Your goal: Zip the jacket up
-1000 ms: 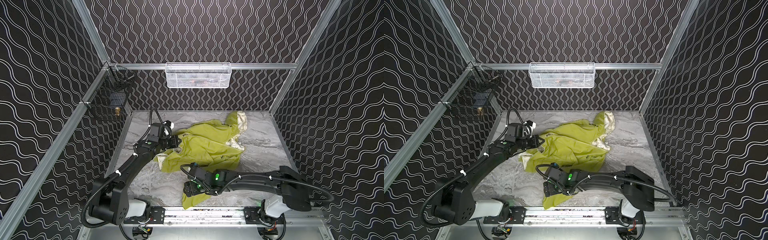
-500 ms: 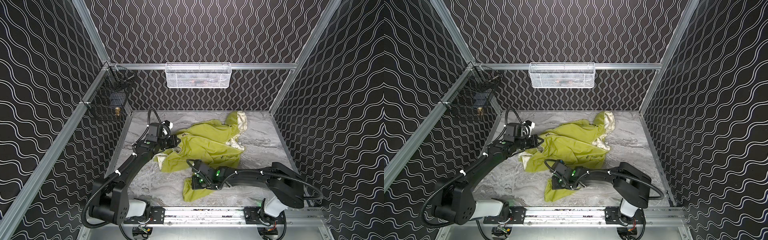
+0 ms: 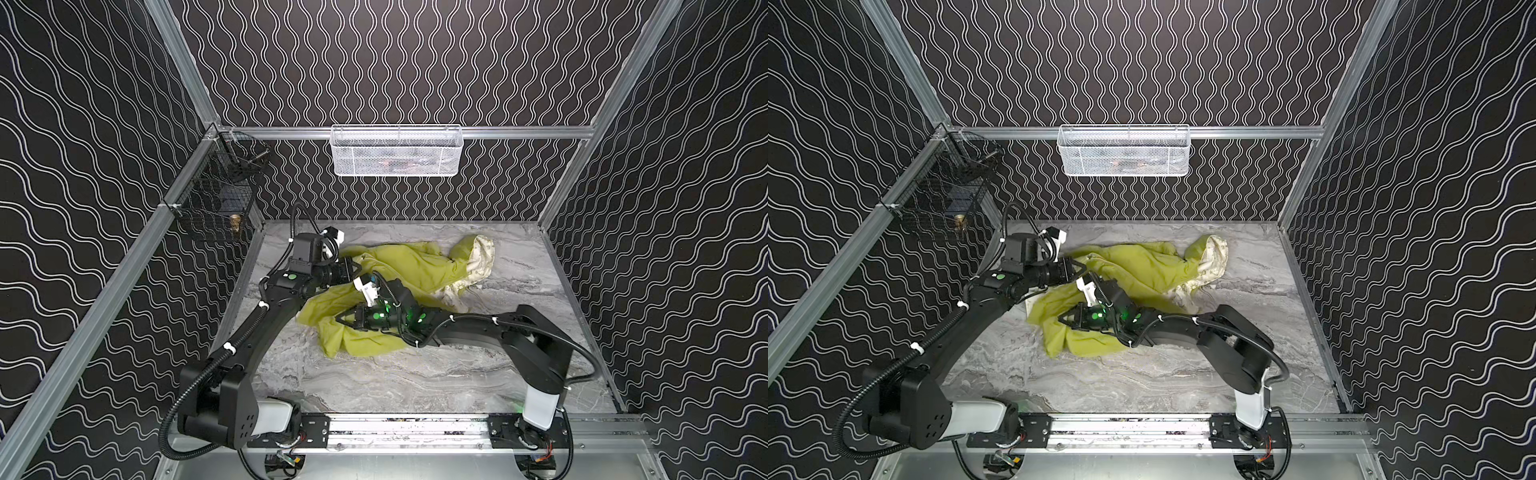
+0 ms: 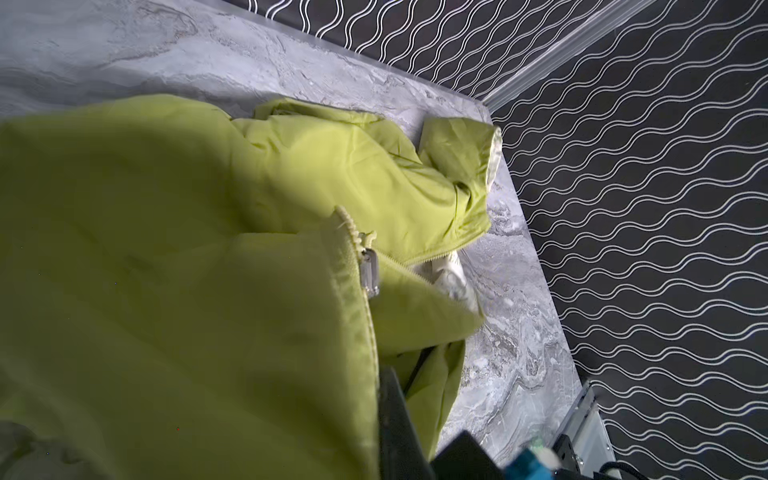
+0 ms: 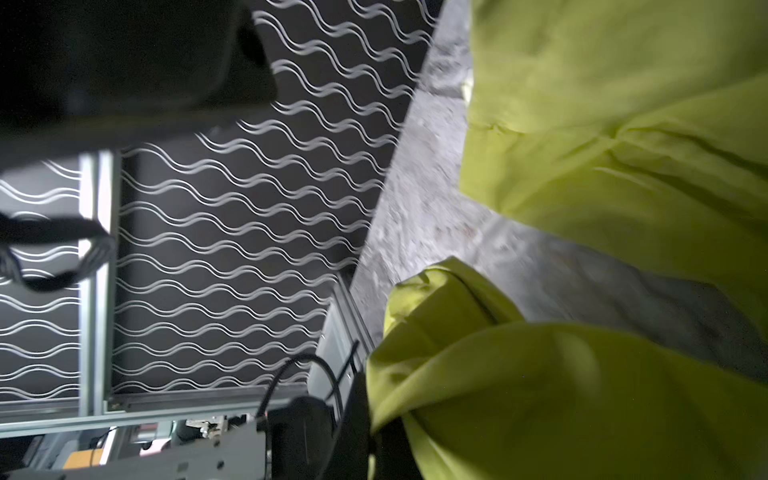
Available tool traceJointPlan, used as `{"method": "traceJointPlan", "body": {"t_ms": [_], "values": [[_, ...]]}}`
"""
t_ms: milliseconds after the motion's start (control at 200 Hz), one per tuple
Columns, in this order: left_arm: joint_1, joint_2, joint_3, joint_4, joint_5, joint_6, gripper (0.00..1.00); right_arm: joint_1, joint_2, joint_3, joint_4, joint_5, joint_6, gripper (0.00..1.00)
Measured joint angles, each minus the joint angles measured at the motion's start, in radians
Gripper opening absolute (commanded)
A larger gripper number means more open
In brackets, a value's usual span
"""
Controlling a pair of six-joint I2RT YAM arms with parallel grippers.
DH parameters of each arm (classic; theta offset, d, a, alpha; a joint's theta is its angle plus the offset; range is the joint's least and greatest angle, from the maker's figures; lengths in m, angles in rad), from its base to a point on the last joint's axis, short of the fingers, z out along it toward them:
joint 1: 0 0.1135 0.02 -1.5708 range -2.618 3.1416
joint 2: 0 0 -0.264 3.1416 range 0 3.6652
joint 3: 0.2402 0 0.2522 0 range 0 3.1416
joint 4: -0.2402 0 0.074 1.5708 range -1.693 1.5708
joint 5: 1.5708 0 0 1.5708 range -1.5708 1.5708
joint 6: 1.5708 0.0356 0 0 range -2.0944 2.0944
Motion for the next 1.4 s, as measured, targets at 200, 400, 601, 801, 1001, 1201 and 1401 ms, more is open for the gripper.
{"method": "traceJointPlan", "body": {"t_ms": [200, 400, 601, 801, 1001, 1201, 1401], "values": [[0.031, 0.03, -0.025, -0.001, -0.019, 0.0, 0.0, -0.002, 0.156, 0.093, 0.013, 0.017, 0.044, 0.49], [0.056, 0.039, -0.09, 0.021, -0.035, -0.001, 0.0, -0.016, 0.065, 0.007, -0.077, 0.057, 0.0, 0.7], [0.076, 0.021, -0.109, 0.026, -0.05, 0.0, 0.0, -0.076, -0.263, -0.061, -0.32, 0.191, -0.172, 0.73], [0.111, -0.016, -0.141, 0.027, -0.058, 0.0, 0.0, -0.326, -0.458, -0.104, -0.628, 0.428, -0.262, 0.7], [0.116, -0.026, -0.148, 0.026, -0.044, 0.0, 0.0, -0.616, -0.418, -0.107, -0.742, 0.495, -0.309, 0.75], [0.118, -0.026, -0.145, 0.016, -0.026, 0.005, 0.0, -0.725, -0.207, 0.032, -0.772, 0.45, -0.345, 0.79], [0.119, -0.032, -0.143, 0.0, -0.017, 0.019, 0.0, -0.778, -0.095, 0.092, -0.764, 0.384, -0.351, 0.62]]}}
